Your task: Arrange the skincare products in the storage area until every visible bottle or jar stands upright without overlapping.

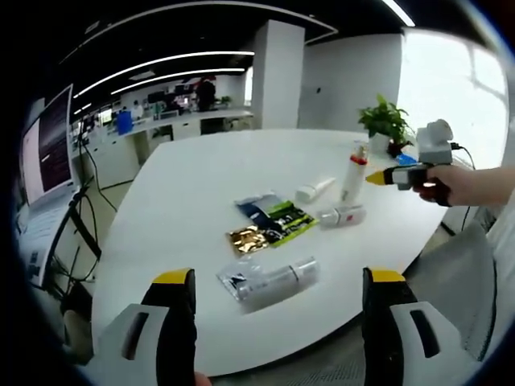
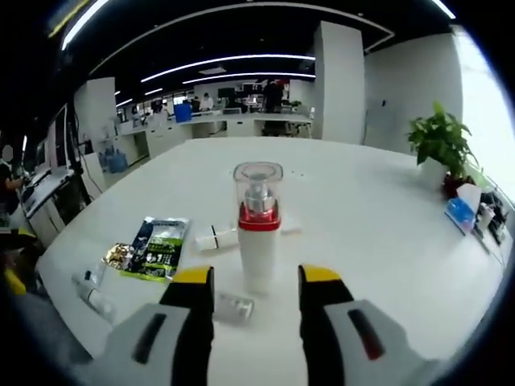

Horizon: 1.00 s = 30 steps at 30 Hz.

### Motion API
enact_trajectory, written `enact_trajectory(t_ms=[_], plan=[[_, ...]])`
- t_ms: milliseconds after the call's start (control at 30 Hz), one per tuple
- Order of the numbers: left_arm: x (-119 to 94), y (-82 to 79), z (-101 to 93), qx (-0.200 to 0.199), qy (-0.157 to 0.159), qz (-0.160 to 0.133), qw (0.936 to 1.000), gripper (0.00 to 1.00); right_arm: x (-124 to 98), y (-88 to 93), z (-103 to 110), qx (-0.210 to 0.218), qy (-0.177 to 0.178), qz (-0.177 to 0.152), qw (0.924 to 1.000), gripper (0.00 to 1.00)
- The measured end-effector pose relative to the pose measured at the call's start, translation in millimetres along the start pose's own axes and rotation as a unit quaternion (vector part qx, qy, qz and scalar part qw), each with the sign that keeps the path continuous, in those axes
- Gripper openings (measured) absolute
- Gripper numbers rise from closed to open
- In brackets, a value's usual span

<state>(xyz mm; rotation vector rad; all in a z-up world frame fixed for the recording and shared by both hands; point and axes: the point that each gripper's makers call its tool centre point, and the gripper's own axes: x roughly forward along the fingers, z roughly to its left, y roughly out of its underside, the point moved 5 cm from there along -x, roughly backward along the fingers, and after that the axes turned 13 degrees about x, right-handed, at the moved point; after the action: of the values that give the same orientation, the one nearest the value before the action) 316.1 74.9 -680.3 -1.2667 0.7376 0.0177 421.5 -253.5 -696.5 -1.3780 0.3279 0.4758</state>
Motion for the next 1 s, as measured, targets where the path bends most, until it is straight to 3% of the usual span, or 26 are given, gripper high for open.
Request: enact_trajectory(t_ms=[233, 400, 767, 1000], plan=[[-1.8, -4.2, 0.1, -0.013, 0.000, -0.016, 0.9998, 0.84, -25.8, 17.0, 2.4, -0.009, -0.034, 0.031, 0.9989, 0.52], [-2.2, -5.2, -0.7, -0.015, 0.000, -0.018, 0.9997, 0.84, -45.5, 23.5, 14.9, 0.005, -0.091, 0.037, 0.9951, 0.59], [-3.7, -7.0, -4.0, -0.013, -0.001, -0.017, 0.9998, 0.84, -73.3, 26.9, 21.4, 0.027, -0.155, 0.017, 0.9875, 0.72], [-3.2, -5.9, -4.7, -0.011, 0.000, -0.011, 0.9999, 0.84, -79.8, 25.2, 28.1, 0.021, -0.169, 0.004, 0.9853, 0.73]])
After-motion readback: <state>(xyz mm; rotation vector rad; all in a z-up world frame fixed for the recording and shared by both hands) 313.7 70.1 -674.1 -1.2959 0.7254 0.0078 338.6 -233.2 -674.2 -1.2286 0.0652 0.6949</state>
